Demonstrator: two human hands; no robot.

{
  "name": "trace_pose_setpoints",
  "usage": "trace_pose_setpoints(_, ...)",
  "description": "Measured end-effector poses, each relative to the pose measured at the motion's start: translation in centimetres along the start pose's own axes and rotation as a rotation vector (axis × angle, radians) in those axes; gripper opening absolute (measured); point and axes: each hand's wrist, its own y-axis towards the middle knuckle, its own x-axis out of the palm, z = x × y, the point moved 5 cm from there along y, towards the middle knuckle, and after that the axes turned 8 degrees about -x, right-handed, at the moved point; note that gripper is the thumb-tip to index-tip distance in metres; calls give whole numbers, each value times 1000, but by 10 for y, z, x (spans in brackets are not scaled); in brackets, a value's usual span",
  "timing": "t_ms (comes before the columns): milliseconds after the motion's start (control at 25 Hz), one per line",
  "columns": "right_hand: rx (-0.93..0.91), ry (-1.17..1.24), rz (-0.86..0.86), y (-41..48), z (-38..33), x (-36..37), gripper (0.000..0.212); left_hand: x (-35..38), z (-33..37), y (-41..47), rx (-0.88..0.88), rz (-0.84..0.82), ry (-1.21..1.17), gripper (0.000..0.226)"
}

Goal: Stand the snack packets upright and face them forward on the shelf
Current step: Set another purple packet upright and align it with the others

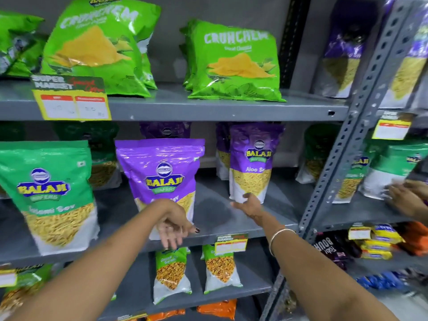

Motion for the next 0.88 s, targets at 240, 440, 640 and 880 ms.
trace_pose_setpoints(240, 15, 207, 84, 77, 65, -96, 90, -3, 141, 55, 464, 410, -560, 52)
trace_pose_setpoints(440, -36, 338, -142, 115, 77, -89, 70, -21, 189, 95, 521, 548, -855, 81)
trace_pose_setpoints(640, -74, 399, -244, 117, 78, -81, 66, -12, 191, 108, 444, 662, -915, 64)
trace_pose_setpoints(880, -55, 377, -246, 73, 86, -93, 57, 24, 177, 89, 421, 683, -859, 45)
